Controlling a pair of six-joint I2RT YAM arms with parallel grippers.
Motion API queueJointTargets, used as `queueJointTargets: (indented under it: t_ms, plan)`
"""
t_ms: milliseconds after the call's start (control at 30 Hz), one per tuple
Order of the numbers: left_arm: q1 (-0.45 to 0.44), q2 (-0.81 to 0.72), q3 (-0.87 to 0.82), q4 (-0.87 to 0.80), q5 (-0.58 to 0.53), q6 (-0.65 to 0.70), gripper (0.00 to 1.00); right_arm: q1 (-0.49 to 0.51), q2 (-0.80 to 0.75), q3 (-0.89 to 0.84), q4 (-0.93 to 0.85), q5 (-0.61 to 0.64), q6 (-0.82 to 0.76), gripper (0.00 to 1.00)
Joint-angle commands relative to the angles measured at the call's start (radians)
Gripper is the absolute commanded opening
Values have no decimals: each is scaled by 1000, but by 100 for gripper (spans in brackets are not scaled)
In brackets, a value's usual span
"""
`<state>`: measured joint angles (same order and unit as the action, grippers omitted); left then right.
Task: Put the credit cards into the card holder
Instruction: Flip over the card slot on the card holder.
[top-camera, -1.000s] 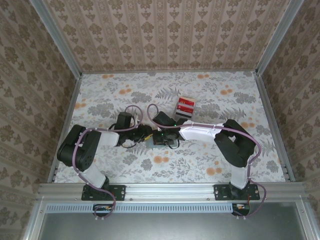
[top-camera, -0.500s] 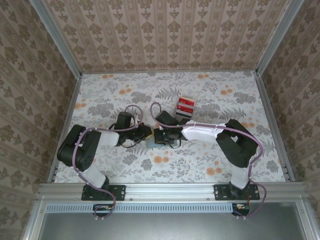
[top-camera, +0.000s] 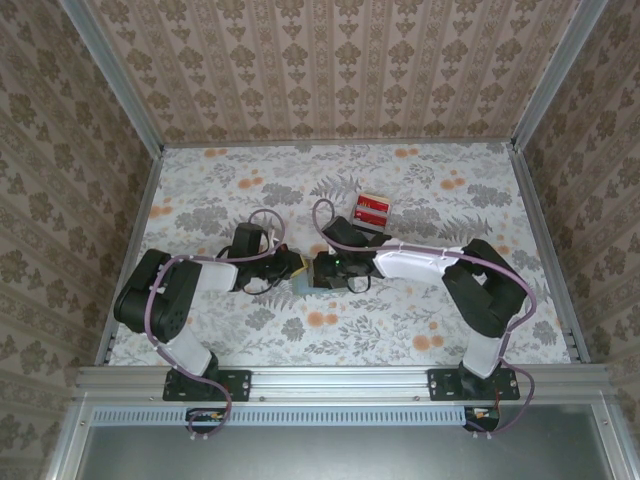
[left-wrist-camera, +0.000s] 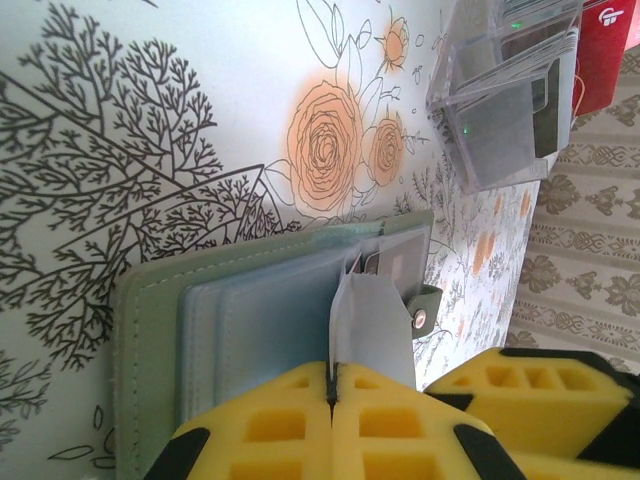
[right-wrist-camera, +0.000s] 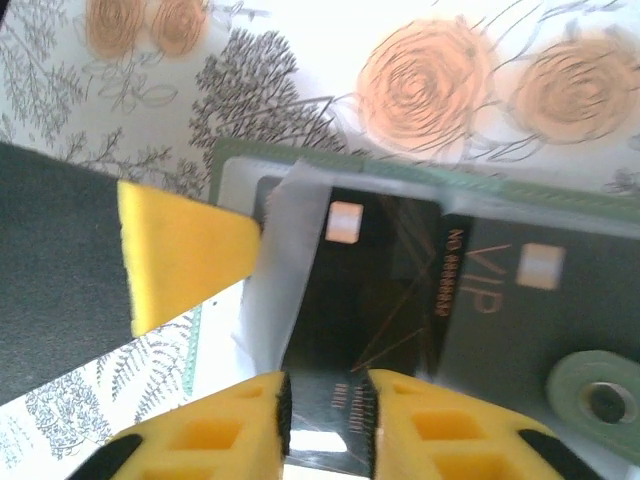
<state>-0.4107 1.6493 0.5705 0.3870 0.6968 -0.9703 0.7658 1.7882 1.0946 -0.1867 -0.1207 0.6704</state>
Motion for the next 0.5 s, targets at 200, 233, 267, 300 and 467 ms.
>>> queueJointTargets:
  t_ms: [200, 233, 267, 300, 467]
  plan:
    - [-5, -29, 57, -107, -12, 68, 3, -14, 31, 0, -28, -35, -10, 6]
    - [-6, -35, 62, -119, -16, 72, 4, -11, 39, 2, -27, -36, -11, 6]
    - [-10, -42, 67, -137, -19, 79, 4, -10, 48, 3, -25, -39, -9, 6]
    - [-13, -48, 77, -156, -25, 85, 5, -7, 55, 6, -21, -39, -10, 6]
    - [-37, -67, 124, -240, -46, 117, 9, 1, 106, 34, -30, -43, -17, 6]
